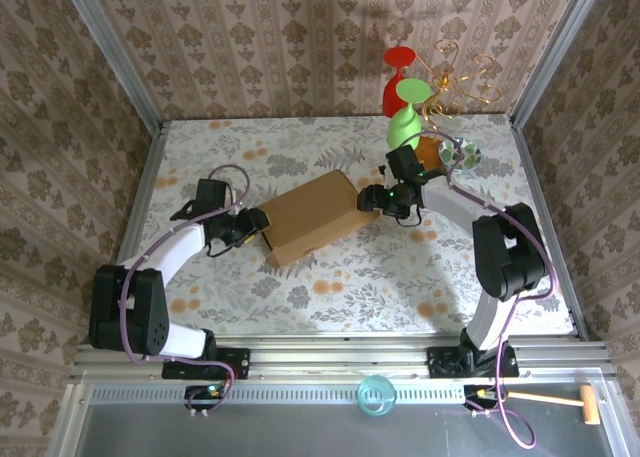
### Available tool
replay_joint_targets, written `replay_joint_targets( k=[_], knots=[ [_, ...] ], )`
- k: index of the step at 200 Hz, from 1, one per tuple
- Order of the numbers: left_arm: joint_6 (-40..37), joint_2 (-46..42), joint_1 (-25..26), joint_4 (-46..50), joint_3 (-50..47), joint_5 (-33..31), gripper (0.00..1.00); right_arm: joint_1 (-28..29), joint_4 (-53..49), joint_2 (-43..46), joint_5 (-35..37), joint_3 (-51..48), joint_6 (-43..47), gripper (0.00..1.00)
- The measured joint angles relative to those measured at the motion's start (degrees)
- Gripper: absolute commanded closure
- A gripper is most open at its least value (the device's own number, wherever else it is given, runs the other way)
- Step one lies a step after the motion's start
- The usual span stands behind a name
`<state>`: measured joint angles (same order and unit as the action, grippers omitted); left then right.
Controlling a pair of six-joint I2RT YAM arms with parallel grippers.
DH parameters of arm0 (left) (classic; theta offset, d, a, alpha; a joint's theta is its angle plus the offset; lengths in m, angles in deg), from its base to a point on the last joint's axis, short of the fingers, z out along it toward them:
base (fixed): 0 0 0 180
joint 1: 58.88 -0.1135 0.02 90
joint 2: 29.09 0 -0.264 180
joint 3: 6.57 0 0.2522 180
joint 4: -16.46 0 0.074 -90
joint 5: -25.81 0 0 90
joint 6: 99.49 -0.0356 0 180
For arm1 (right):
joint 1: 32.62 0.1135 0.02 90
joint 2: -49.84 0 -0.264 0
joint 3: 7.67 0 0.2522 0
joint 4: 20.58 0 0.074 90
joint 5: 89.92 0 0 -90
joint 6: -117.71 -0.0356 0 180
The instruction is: Fold the paper box
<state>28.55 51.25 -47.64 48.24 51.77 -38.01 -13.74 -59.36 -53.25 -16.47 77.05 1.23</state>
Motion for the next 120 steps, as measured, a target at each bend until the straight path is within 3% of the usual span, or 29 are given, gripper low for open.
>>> replay_joint_targets(
  k=[56, 120],
  knots=[
    [3.6, 2.0, 1.5, -3.7, -2.2, 0.6, 0.48, 0.0, 0.0, -2.1, -0.7, 0.5, 1.0, 0.31],
    [3.9, 2.7, 2.1, -4.7, -3.3, -0.1, 0.85, 0.0, 0.2, -2.0, -2.3, -2.3, 1.0, 0.32]
  ],
)
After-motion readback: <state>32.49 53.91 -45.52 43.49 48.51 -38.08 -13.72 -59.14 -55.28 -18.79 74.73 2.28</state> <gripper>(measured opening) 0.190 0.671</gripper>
